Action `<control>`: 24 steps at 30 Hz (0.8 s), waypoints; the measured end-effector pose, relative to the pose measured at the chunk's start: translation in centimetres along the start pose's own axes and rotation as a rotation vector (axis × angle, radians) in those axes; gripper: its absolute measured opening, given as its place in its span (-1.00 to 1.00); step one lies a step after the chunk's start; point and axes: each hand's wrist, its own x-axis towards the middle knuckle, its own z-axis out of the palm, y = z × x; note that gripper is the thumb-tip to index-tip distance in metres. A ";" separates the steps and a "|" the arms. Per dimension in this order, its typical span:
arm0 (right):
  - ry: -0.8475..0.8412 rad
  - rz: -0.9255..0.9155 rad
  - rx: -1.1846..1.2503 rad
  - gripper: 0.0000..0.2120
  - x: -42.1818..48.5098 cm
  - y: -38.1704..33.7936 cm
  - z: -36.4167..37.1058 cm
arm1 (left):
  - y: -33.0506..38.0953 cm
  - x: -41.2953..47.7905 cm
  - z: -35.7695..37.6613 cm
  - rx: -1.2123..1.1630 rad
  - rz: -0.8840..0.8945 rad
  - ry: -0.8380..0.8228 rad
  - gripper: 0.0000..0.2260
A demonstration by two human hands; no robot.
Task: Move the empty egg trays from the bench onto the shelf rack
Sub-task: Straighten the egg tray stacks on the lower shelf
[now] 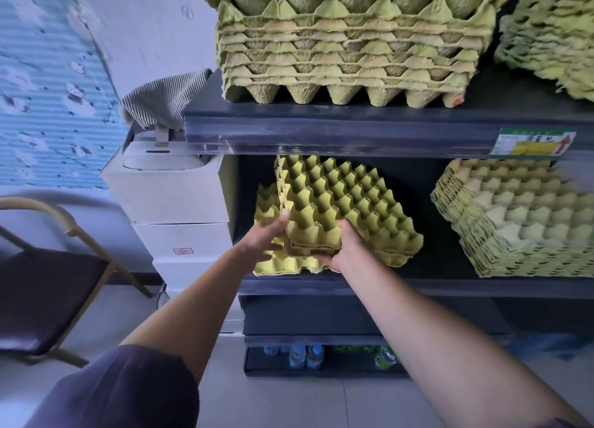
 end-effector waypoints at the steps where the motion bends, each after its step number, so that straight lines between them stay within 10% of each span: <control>1: 0.011 -0.004 0.002 -0.50 0.3 0.3 -0.1 | 0.0 0.0 -0.2 -0.056 -0.021 0.004 -0.41; 8: 0.046 -0.073 0.035 -0.24 -1.7 0.9 0.2 | 0.3 1.0 1.8 -0.144 -0.071 0.137 -0.93; 24: 0.101 -0.087 0.106 -0.16 -4.2 4.2 5.5 | -1.1 -0.3 -2.4 -0.101 0.118 0.211 -0.65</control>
